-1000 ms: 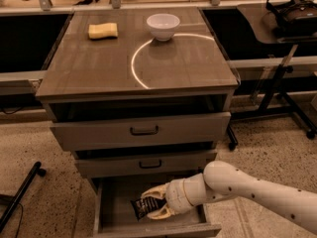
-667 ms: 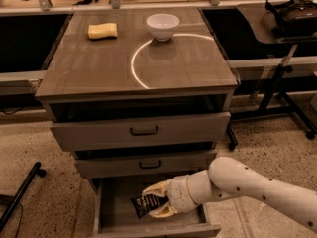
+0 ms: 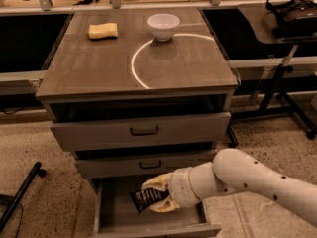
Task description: Pick rxbar chocolate from bottom drawer and place on counter
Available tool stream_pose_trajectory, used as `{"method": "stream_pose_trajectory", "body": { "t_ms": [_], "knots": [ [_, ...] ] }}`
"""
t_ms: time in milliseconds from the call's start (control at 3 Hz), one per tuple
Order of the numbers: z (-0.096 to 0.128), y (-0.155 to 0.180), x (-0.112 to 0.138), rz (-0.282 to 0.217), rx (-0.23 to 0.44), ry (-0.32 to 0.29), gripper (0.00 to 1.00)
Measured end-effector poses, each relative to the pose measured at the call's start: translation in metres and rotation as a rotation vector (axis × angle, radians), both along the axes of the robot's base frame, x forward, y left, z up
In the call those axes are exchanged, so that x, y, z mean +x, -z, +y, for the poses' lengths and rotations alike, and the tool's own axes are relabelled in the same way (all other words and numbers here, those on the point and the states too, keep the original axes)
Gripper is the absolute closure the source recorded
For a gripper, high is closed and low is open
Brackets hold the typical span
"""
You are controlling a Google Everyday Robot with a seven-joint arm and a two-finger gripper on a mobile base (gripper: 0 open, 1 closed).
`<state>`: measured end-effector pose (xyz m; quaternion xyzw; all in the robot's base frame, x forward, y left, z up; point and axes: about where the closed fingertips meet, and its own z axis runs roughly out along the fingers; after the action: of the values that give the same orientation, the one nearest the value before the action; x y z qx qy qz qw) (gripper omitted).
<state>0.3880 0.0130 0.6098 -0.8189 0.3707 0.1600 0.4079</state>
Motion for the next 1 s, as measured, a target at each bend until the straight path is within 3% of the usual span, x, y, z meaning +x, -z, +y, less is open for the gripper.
{"method": "stream_pose_trajectory", "body": {
  "t_ms": [667,1000],
  "knots": [
    [-0.031,-0.118,0.048,-0.074,-0.003,-0.011,1.0],
    [-0.048,-0.172,0.08,-0.094,-0.018,0.077,1.0]
  ]
}}
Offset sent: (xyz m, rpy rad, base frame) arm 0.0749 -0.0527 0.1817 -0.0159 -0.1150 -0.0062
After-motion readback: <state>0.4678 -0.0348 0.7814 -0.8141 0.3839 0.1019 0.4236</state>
